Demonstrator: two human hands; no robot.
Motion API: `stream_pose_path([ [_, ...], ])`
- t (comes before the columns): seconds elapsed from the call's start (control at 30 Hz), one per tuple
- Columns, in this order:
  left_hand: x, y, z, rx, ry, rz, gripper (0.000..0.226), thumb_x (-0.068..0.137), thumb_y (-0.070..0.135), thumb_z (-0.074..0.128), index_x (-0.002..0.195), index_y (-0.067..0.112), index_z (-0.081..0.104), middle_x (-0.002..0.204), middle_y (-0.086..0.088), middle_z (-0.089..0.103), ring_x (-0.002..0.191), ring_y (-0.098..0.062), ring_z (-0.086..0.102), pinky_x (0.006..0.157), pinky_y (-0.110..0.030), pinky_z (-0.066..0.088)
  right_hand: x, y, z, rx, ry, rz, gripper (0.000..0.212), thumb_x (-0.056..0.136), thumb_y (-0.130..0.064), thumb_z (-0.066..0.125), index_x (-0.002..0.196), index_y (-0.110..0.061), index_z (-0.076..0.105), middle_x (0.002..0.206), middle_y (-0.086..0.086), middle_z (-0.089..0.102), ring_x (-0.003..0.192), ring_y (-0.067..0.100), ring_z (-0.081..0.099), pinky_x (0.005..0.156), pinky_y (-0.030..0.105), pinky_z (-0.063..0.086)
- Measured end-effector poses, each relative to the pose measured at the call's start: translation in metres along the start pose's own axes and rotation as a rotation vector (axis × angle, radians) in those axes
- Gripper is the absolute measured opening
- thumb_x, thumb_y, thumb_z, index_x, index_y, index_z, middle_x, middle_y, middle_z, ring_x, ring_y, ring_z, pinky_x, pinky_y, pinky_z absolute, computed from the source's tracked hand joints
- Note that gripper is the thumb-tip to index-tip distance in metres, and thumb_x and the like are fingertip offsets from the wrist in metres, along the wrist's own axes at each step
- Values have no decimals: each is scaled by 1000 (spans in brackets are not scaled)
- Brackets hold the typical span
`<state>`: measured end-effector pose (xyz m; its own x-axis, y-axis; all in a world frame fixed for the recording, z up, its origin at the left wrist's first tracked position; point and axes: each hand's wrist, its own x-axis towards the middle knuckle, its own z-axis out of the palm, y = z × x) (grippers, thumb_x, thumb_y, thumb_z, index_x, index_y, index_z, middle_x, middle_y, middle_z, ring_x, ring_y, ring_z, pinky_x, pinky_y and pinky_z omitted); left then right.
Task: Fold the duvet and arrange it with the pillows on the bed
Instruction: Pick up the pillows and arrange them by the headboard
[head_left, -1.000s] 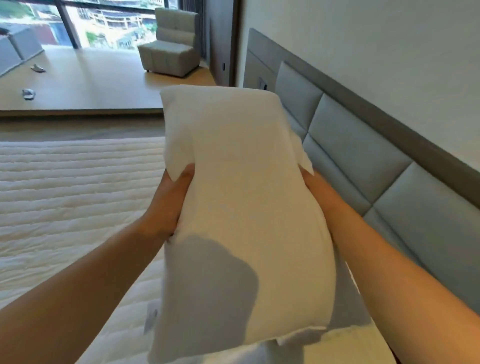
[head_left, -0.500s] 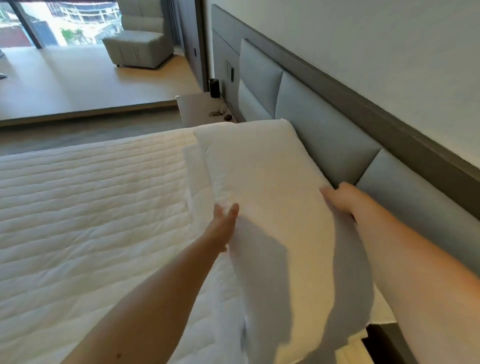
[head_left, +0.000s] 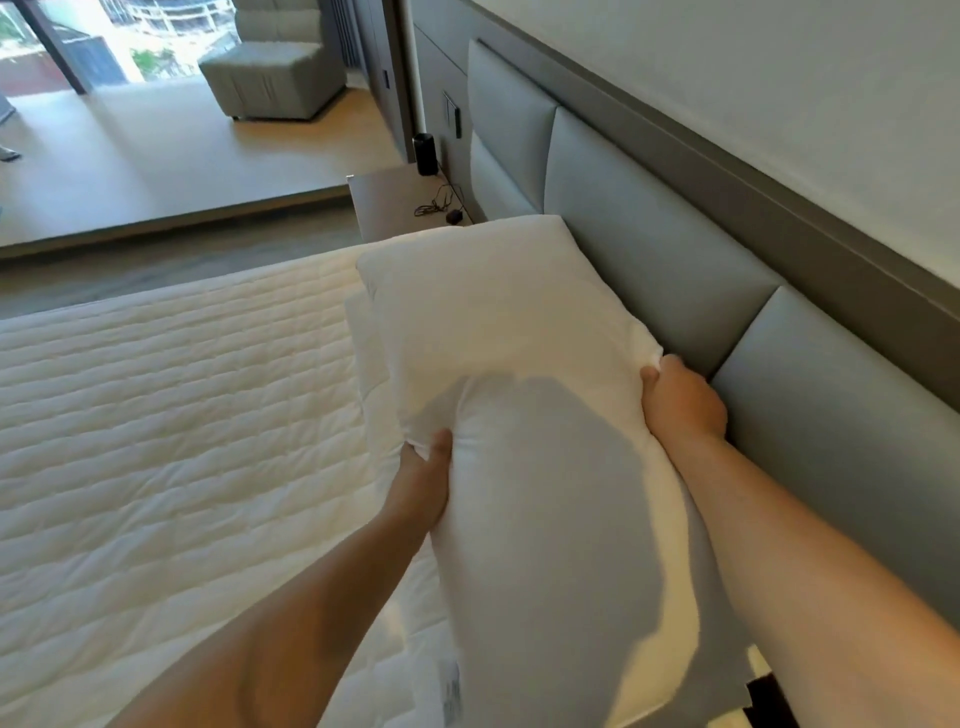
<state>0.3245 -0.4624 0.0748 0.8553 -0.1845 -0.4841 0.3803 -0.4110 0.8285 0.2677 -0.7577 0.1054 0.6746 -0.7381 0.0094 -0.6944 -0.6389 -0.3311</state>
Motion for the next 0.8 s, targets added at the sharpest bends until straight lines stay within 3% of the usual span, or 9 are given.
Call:
stream_pose_path([
  [0.07, -4, 7, -7, 182, 104, 55, 79, 83, 58, 50, 149, 27, 20, 149, -7, 40, 132, -34, 45, 110, -51, 38, -6, 9, 7, 26, -113, 87, 46, 101, -41, 29, 118, -5, 51, 118, 21, 60, 103, 38, 58, 73, 41, 43],
  [0.13, -8, 27, -12, 471, 251, 277, 80, 87, 42, 51, 153, 28, 8, 161, -8, 15, 145, -33, 23, 118, -49, 23, -18, 6, -3, 102, -103, 109, 55, 99, -49, 30, 126, -4, 48, 128, 22, 54, 113, 40, 52, 85, 44, 43],
  [0.2, -8, 56, -8, 689, 344, 546, 73, 97, 42, 43, 155, 35, -1, 165, -2, -4, 151, -28, 3, 119, -46, 7, -44, -2, -17, 108, 1, -19, 67, 95, -59, 29, 138, -10, 40, 144, 19, 40, 130, 38, 38, 104, 48, 32],
  [0.3, 4, 84, 13, 909, 232, 731, 60, 101, 55, 22, 154, 40, 0, 165, -1, -11, 151, -27, -11, 119, -51, -6, -116, -27, -21, 54, 78, -344, 75, 89, -68, 24, 146, -21, 33, 156, 9, 25, 144, 32, 16, 113, 54, 10],
  [0.4, 23, 61, 32, 1088, 94, 709, 60, 98, 59, 13, 154, 40, 1, 165, 1, -9, 150, -27, -14, 119, -57, -7, -154, -35, 15, -133, -34, -507, 77, 87, -71, 22, 147, -24, 34, 156, 10, 27, 144, 37, 16, 112, 62, 7],
  [0.5, 44, 32, 37, 1149, 85, 636, 62, 98, 60, 10, 153, 40, -6, 164, 1, -15, 149, -26, -19, 118, -56, -9, -145, -27, 53, -201, -156, -470, 76, 89, -71, 13, 152, -30, 19, 161, 5, 11, 147, 31, 0, 114, 59, -2],
  [0.6, 61, 13, 37, 1197, 59, 588, 63, 97, 60, 8, 153, 40, -12, 163, 1, -20, 148, -25, -23, 118, -56, -11, -142, -24, 83, -218, -173, -485, 77, 89, -71, 10, 153, -29, 14, 161, 5, 6, 147, 29, -6, 114, 57, -6],
  [0.7, 75, -4, 40, 1230, 30, 564, 63, 96, 60, 7, 152, 39, -15, 162, 1, -24, 147, -25, -25, 117, -55, -12, -143, -19, 108, -219, -210, -502, 77, 90, -70, 10, 153, -25, 15, 161, 7, 7, 147, 30, -4, 115, 56, -5],
  [0.8, 83, -18, 46, 1254, 17, 558, 63, 97, 59, 8, 151, 39, -16, 161, 1, -26, 147, -25, -27, 117, -55, -13, -145, -13, 127, -205, -245, -482, 74, 92, -67, 16, 150, -21, 28, 158, 11, 20, 146, 34, 11, 114, 58, 5],
])
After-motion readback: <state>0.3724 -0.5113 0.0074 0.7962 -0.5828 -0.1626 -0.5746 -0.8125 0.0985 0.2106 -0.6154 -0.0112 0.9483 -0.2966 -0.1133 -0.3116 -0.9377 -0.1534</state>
